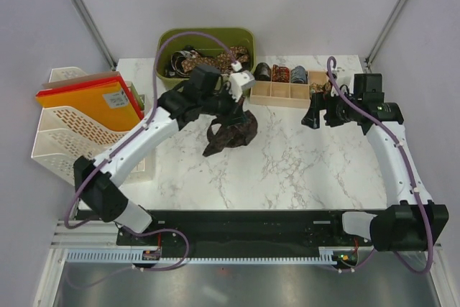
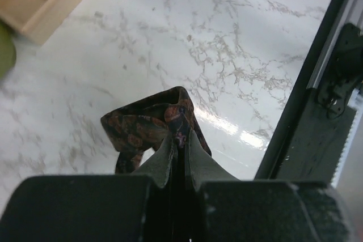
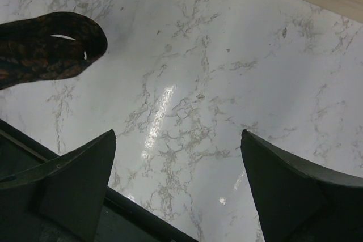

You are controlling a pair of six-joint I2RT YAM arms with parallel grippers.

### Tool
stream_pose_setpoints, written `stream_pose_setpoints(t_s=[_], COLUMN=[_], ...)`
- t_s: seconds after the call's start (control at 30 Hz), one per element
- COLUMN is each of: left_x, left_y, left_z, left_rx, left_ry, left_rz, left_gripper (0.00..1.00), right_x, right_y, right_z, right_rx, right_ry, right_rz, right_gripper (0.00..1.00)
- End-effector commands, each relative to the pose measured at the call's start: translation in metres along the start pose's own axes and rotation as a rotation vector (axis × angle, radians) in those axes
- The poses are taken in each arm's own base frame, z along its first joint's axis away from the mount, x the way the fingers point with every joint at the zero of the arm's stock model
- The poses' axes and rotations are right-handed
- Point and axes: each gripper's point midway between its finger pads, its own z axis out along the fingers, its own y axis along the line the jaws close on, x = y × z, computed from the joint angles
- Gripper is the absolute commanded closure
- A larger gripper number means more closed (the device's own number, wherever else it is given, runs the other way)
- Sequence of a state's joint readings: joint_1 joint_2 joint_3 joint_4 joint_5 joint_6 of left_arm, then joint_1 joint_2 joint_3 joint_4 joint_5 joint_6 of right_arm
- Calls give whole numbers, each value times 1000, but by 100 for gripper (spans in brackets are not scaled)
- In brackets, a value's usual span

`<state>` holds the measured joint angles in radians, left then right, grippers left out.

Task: Roll the ties
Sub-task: Place the tie at the center of the board, then flatten out the tie at the center of the board.

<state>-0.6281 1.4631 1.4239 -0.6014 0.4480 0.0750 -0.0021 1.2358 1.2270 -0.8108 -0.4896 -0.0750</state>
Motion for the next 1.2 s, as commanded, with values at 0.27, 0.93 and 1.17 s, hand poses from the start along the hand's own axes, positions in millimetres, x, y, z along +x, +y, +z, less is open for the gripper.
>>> stream_pose_setpoints(t_s=[0.27,0.93,1.17], left_x=[42,86,94], left_y=[-80,43,62], left_z=[33,-76,-88], left_rx=[456,-22,-190], left_ry=[82,-176,-236], left_rz=[1406,33,-124], left_gripper=[78,17,15], right_x=[-14,5,61], right_y=[-64,81,167], right_z=[-26,81,135], right_rx=[45,-175,-299], right_ry=[-55,19,139], right_rz=[203,-377,-585], right_gripper=[2,9,17])
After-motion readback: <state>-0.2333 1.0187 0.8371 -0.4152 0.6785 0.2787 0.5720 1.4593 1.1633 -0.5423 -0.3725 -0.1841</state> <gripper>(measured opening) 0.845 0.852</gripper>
